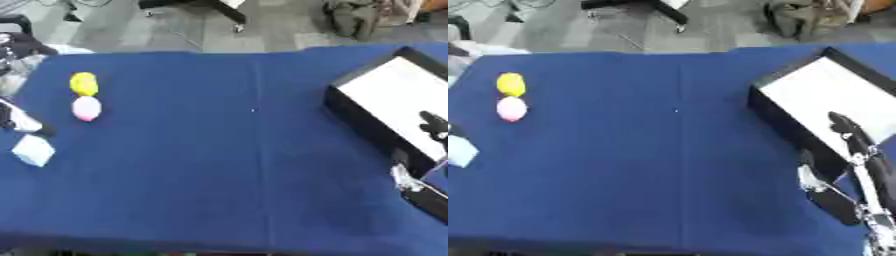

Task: Pick up the objects with one hand, pass them to the other hand, and then place them into the box on the other side of the table.

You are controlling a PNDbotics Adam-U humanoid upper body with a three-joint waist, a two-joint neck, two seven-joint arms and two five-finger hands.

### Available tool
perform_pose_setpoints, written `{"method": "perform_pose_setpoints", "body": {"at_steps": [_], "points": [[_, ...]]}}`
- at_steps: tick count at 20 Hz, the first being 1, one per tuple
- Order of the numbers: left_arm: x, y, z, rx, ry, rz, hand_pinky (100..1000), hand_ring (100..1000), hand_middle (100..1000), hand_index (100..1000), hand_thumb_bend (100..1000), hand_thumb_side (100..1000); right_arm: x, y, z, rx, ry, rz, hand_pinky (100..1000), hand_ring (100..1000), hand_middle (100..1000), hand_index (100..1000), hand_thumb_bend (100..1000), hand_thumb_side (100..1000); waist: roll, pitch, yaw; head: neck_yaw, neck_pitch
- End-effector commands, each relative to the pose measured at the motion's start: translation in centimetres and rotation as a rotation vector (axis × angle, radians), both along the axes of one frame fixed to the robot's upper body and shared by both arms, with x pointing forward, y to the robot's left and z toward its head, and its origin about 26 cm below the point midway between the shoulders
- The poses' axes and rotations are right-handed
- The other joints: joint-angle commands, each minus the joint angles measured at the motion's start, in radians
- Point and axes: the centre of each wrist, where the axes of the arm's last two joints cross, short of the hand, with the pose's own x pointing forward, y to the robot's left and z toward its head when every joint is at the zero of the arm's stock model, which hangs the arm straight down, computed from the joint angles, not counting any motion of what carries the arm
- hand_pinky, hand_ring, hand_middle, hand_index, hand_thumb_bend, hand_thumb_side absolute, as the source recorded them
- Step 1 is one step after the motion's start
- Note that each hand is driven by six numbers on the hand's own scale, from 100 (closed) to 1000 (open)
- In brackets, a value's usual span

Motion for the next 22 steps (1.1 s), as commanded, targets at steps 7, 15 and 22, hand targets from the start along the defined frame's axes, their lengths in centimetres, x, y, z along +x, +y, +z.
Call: {"method": "perform_pose_setpoints", "body": {"at_steps": [7,15,22], "points": [[1.3,5.5,-3.2,0.167,0.174,0.203,855,828,776,867,829,217,0.0,-0.3,0.5,-0.022,-0.014,0.011,873,879,927,996,100,559,-0.006,-0.012,-0.009,0.007,-0.002],[1.7,6.9,-7.3,0.096,0.144,0.232,849,815,764,851,838,211,0.1,-0.1,0.6,-0.017,-0.013,0.021,873,879,928,997,100,566,-0.015,-0.008,-0.011,0.011,-0.002],[1.8,7.4,-9.1,0.081,0.138,0.232,849,807,754,835,796,212,0.1,0.0,0.6,-0.015,-0.014,0.027,873,879,928,997,100,567,-0.021,-0.004,-0.014,0.013,-0.002]]}}
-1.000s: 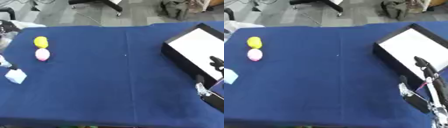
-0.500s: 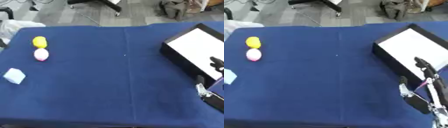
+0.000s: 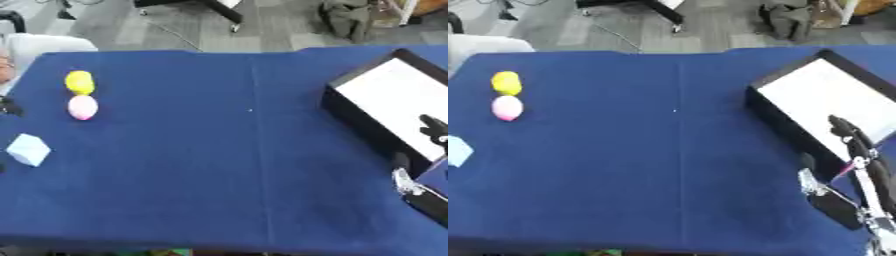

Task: Pick up the objects with one hand, pass them to the other hand, and then place them into the box on the other side of the table.

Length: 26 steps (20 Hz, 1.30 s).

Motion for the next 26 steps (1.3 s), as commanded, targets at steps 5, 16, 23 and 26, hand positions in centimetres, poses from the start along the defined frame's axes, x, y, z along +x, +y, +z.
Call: {"method": "perform_pose_setpoints", "body": {"at_steps": [5,16,23,26], "points": [[0.5,0.4,1.0,0.025,-0.042,-0.012,849,802,748,825,730,216,0.2,-0.1,0.8,-0.009,-0.021,0.015,873,879,928,997,100,569,-0.002,-0.004,-0.004,0.008,-0.002],[0.7,0.0,-0.4,0.024,0.007,-0.012,848,786,725,802,703,221,0.2,0.0,0.8,-0.007,-0.022,0.015,873,879,929,997,100,571,-0.002,0.001,-0.014,0.012,-0.002],[0.7,0.1,-0.5,0.032,0.038,0.0,848,782,715,792,695,224,0.2,-0.1,0.8,-0.007,-0.022,0.016,873,879,929,997,100,571,-0.002,0.003,-0.017,0.011,-0.002],[0.8,0.0,-0.4,0.033,0.04,-0.001,845,775,703,781,683,221,0.2,-0.1,0.8,-0.007,-0.023,0.015,873,879,929,997,100,571,-0.002,0.003,-0.018,0.011,-0.002]]}}
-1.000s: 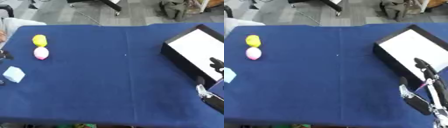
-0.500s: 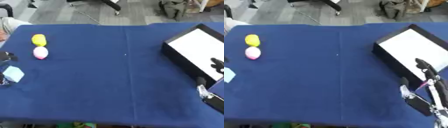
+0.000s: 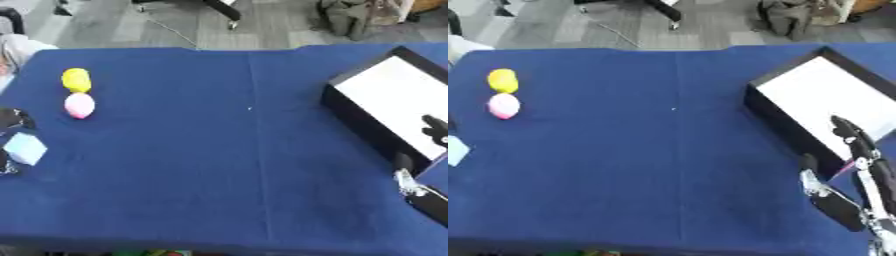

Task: Pick up the objects with one hand, pass them to the other hand, and then place them into the box on the other side of the table.

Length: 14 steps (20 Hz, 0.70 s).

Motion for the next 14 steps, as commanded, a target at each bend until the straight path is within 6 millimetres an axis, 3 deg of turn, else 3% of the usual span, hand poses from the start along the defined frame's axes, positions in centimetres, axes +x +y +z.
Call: {"method": "perform_pose_setpoints", "body": {"at_steps": [1,14], "points": [[0.29,0.53,1.69,0.028,-0.022,0.005,845,773,699,778,679,219,0.1,-0.12,0.69,-0.01,-0.021,0.007,873,879,929,998,100,571,0.002,-0.007,-0.001,0.002,-0.002],[0.34,0.6,1.84,0.037,-0.017,0.004,818,672,520,620,629,190,0.09,-0.17,0.66,-0.009,-0.02,0.006,873,879,930,998,100,573,0.002,-0.008,-0.002,0.002,-0.002]]}}
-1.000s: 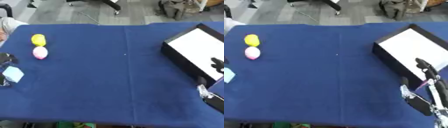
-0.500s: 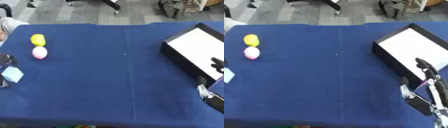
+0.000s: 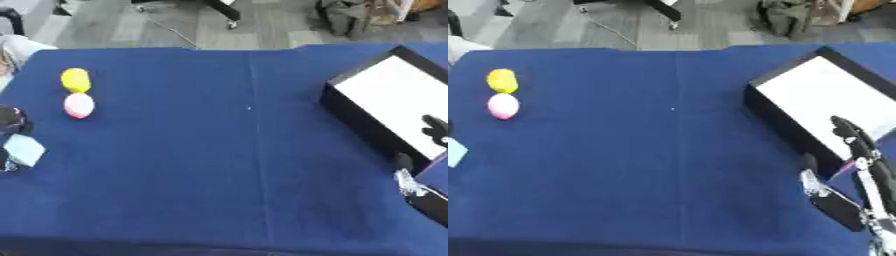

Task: Pick up the objects with one hand, pass them to the other hand, and then place them into the box on the other side of the table.

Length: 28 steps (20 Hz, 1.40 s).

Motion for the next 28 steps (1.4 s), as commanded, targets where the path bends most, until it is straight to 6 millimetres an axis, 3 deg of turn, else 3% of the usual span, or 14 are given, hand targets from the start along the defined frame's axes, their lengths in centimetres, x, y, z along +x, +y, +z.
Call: {"method": "perform_pose_setpoints", "body": {"at_steps": [1,8,20,25,28], "points": [[0.1,0.7,1.6,0.033,-0.016,0.007,813,639,502,602,625,188,0.1,-0.2,0.7,-0.009,-0.02,0.005,873,880,930,998,100,573,0.001,-0.008,0.0,0.002,-0.002],[0.2,0.7,1.8,0.037,-0.029,0.005,780,536,379,483,576,194,0.1,-0.2,0.6,-0.009,-0.019,0.005,873,880,930,998,100,576,0.001,-0.009,0.001,0.003,-0.002],[0.2,0.6,2.9,0.025,-0.084,-0.006,774,521,364,472,509,226,0.1,-0.2,0.7,-0.01,-0.02,0.007,873,880,931,999,100,575,0.0,-0.011,0.007,0.002,-0.002],[0.2,0.3,4.1,0.011,-0.142,-0.021,772,516,354,463,460,238,0.1,-0.2,0.7,-0.01,-0.021,0.008,873,880,931,998,100,574,-0.001,-0.011,0.009,0.001,-0.002],[0.5,-0.5,5.9,-0.026,-0.232,-0.055,771,510,349,454,391,217,0.2,-0.2,0.8,-0.01,-0.024,0.01,873,880,931,999,100,571,-0.002,-0.013,0.011,0.0,-0.002]]}}
